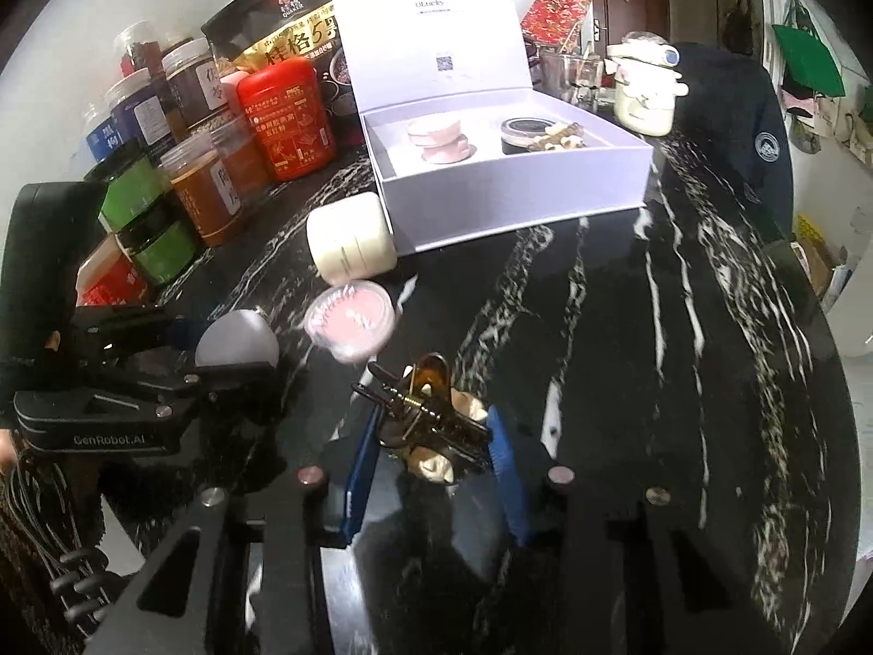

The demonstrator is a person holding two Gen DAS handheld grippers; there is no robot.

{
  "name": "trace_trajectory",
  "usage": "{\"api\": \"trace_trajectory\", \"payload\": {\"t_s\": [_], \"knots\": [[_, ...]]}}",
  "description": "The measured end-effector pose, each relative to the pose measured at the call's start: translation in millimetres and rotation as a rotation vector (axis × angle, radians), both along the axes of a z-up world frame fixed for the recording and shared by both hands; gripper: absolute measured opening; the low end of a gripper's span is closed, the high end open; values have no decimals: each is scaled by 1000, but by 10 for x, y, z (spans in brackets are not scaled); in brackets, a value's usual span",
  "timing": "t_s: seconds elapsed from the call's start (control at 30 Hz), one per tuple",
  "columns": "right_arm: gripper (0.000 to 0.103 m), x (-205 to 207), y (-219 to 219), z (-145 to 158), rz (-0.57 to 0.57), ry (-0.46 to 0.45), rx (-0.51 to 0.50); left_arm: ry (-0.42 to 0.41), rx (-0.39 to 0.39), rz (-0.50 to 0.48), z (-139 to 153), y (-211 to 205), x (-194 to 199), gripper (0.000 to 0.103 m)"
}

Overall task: Organize objects
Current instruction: 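Lift the claw clip with the right gripper while the left holds the white compact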

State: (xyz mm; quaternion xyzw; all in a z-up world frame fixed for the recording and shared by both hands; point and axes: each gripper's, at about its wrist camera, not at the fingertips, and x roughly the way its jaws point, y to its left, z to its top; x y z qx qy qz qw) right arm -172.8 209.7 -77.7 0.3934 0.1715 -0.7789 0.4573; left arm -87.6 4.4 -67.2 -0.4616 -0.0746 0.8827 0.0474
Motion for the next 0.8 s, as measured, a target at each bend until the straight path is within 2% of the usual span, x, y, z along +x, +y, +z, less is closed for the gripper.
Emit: {"api": "trace_trajectory", "payload": {"t_s": [0.17,0.23,0.33,0.57,0.63,0.8], "knots": [[43,63,19,-21,-13,18,6,1,4,-27,3,110,64,50],[55,74,-4,-49,-13,21,14,6,-1,-31,1,133,84,50],[58,73,-42,-103,-20,21,11,9,5,-25,-2,129,91,50],[58,77,-96,-199,-35,29,16,7,15,-17,-9,116,99,50],[52,88,-97,-195,-25,28,7,10,9,-19,-8,121,101,50],[51,87,-74,-168,-20,11,-9,7,8,-15,0,104,87,50]]}}
